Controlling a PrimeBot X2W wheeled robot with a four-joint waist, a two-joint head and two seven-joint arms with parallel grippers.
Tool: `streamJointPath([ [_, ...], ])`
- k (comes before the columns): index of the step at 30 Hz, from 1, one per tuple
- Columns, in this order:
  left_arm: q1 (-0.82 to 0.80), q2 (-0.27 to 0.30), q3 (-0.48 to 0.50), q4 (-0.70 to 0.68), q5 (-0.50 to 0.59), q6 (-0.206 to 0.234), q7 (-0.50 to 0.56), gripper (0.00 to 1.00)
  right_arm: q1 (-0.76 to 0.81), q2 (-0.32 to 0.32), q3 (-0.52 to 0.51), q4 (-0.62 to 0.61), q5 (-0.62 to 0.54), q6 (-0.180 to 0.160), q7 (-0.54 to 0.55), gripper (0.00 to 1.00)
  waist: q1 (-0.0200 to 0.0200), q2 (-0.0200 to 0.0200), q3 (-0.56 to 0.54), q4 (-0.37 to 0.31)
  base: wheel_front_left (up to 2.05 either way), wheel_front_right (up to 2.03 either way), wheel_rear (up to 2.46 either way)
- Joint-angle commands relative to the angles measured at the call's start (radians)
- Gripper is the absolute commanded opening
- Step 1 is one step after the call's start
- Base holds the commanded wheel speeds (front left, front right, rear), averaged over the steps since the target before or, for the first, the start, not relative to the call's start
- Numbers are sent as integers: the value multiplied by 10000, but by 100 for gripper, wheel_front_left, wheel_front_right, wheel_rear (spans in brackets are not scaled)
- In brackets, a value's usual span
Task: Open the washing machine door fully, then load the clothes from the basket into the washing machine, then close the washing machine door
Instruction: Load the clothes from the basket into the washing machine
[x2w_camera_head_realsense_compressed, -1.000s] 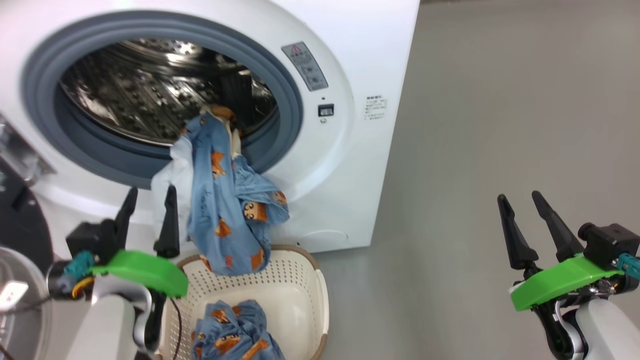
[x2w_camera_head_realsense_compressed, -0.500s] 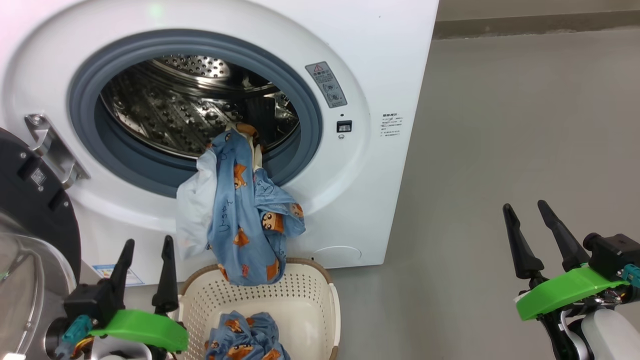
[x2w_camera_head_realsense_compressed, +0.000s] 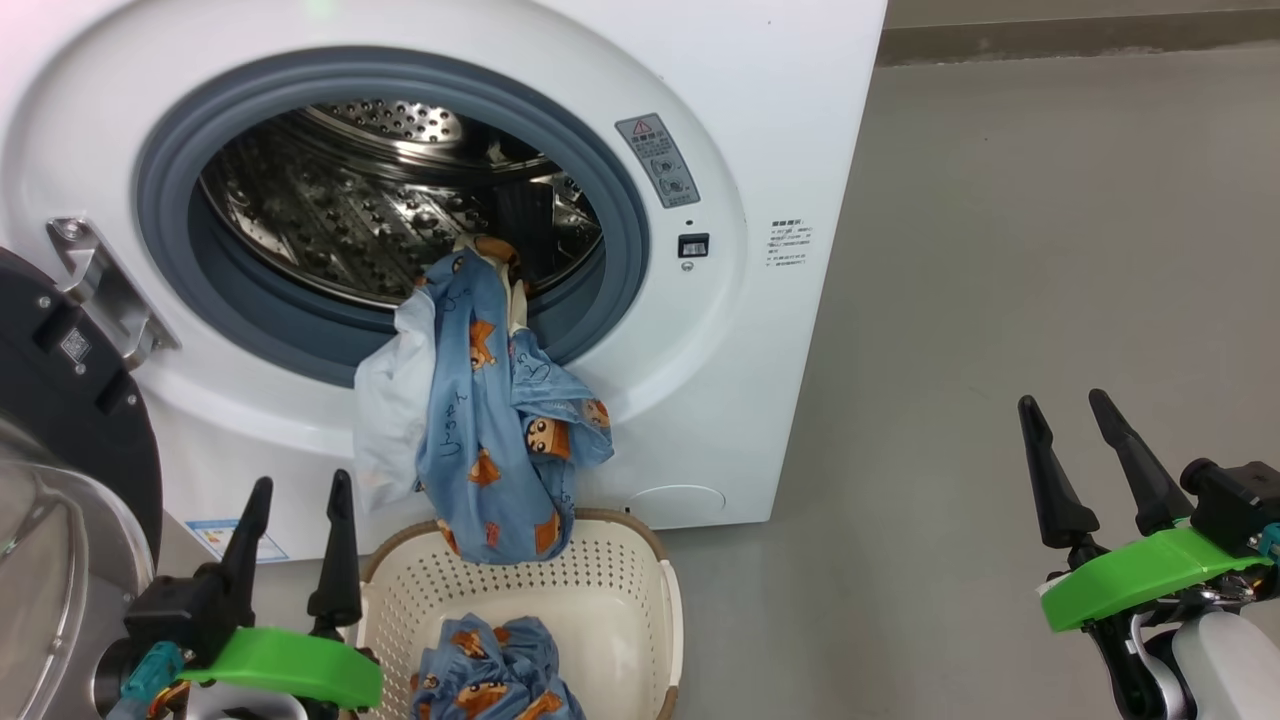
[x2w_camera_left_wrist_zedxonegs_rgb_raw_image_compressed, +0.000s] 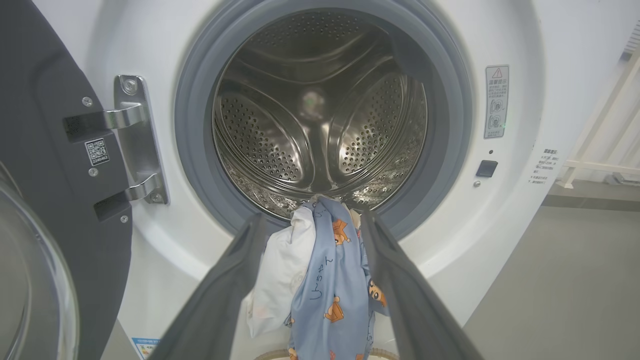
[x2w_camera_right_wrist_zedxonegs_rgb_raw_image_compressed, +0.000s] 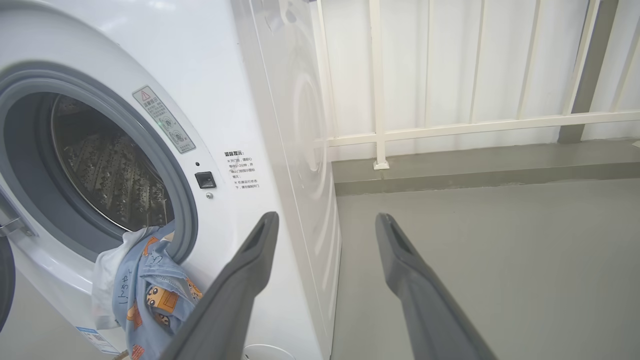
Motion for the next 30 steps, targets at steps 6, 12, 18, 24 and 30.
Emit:
streamJointPath([
  [6,-40,121,253,-241,-206,122,-10,100,-98,-152,166,-225,-173,46,-80,100,-1,0,-75,-48,0,0,0],
  [12,-7,103,219,-220,-277,162,-9,100,-99,-182,189,-212,-156,46,-80,100,-1,0,-95,-98,0,0,0],
  [18,-36,107,182,-223,-316,194,-14,100,-135,-198,222,-190,-134,46,-80,100,-1,0,-45,-138,0,0,0],
  [24,-82,106,152,-152,-354,206,-24,100,-170,-197,263,-185,-132,46,-80,100,-1,0,6,-169,0,0,0],
  [30,-114,119,146,-89,-393,225,-34,100,-204,-198,308,-160,-117,46,-80,100,-1,0,33,-224,0,0,0],
])
